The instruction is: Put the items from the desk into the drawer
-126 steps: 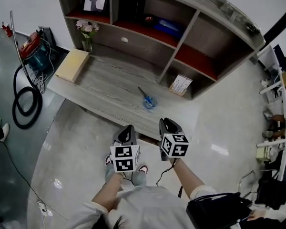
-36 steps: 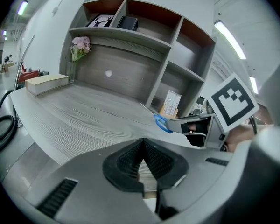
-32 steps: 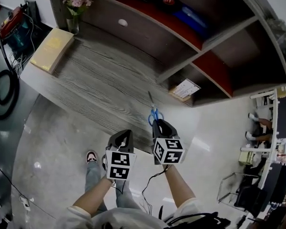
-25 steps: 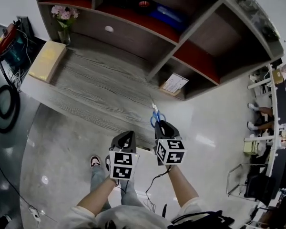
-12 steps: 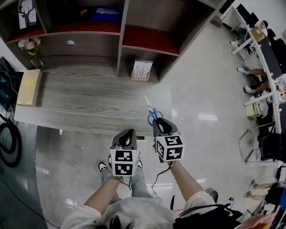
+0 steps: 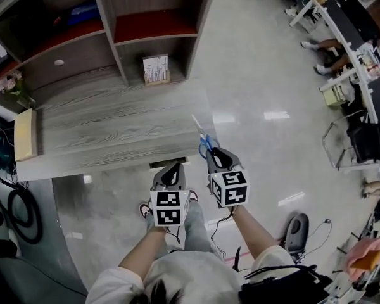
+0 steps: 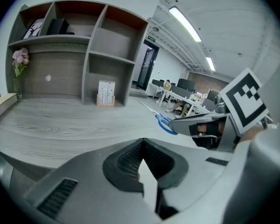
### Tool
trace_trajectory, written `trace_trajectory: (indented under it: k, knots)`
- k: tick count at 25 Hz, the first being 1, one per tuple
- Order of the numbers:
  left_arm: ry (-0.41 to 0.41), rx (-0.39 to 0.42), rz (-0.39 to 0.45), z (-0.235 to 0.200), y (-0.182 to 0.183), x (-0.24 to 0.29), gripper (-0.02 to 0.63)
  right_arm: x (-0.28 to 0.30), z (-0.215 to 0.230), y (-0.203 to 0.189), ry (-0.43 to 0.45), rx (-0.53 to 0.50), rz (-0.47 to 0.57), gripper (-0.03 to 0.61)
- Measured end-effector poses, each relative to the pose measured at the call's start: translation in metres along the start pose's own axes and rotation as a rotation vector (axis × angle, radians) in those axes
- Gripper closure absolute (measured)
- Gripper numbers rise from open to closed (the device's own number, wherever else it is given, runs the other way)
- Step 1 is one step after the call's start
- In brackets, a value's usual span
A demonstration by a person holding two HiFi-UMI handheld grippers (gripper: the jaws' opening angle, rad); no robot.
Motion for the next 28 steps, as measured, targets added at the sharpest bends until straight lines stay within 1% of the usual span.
trace_trajectory:
  k: [7, 13, 19, 24, 28]
  knots:
    - [-0.097, 0.080, -0.068, 0.034, -0.023, 0.011, 0.617, -0.035, 0.031, -0.052, -0.101, 0.081, -0.025, 0.515]
    - [-0.158, 0.120, -0.106, 0.052, -0.038, 0.013, 0.617, -0.061, 0.037, -0.090, -0.162, 0.138, -0.043, 0.515]
    - [-0.189, 0.166, -0.160, 0.060, -0.065, 0.010, 0.617, -0.078, 0.028, -0.124, -0.175, 0.177, -0.065, 0.515]
    - [-0.190, 0.169, -0.209, 0.061, -0.092, 0.007, 0.617, -0.083, 0.022, -0.157, -0.176, 0.208, -0.100, 0.515]
    - [-0.191, 0.170, -0.226, 0.056, -0.107, 0.001, 0.617, -0.079, 0.011, -0.176, -0.164, 0.220, -0.136, 0.515]
Point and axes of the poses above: the fingertips, and each gripper's own axes: x forward along the fingers, z to its right, y out of its top, the point moved 6 cm from there along -x, backward along the fingers, and after that the axes turned 5 degrees about x, right-handed, at the moved point
